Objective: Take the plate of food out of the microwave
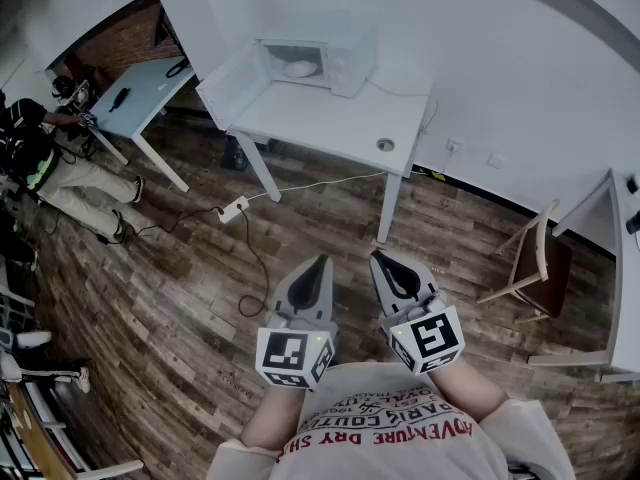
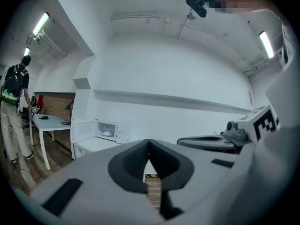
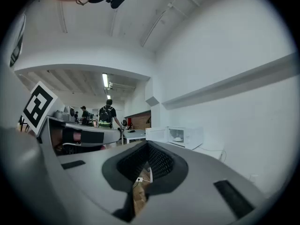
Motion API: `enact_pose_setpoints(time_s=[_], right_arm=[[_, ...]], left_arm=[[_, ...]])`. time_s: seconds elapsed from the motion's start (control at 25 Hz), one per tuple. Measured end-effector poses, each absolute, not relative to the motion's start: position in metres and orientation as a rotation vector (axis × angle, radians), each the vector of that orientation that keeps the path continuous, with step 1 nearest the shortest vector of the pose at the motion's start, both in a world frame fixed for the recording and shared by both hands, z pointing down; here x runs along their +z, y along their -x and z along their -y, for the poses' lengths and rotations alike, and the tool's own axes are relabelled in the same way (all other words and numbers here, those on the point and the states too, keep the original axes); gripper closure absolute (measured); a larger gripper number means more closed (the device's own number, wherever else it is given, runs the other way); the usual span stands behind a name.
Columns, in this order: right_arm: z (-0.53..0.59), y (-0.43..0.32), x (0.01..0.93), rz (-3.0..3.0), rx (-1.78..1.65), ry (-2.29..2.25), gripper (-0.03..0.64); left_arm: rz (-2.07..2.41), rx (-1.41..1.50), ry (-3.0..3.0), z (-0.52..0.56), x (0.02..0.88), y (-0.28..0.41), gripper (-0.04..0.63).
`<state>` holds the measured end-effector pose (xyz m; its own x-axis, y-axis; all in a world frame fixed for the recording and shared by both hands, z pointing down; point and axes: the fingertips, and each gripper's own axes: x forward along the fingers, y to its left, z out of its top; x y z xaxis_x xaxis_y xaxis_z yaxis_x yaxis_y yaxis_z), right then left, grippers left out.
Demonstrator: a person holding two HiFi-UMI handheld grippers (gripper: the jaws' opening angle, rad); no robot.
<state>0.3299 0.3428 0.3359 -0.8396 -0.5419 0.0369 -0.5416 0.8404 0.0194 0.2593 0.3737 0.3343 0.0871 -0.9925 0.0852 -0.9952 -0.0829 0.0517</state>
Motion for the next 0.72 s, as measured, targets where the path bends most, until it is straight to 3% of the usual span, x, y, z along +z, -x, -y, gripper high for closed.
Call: enact_pose_setpoints(time_s=[0.72], right_arm=[[-0.338, -0.312, 0.356, 2.953, 0.119, -0.838, 0.607]], left_arm=[[2.029, 0.064, -2.191, -0.366, 0.353, -0.247, 0.589]])
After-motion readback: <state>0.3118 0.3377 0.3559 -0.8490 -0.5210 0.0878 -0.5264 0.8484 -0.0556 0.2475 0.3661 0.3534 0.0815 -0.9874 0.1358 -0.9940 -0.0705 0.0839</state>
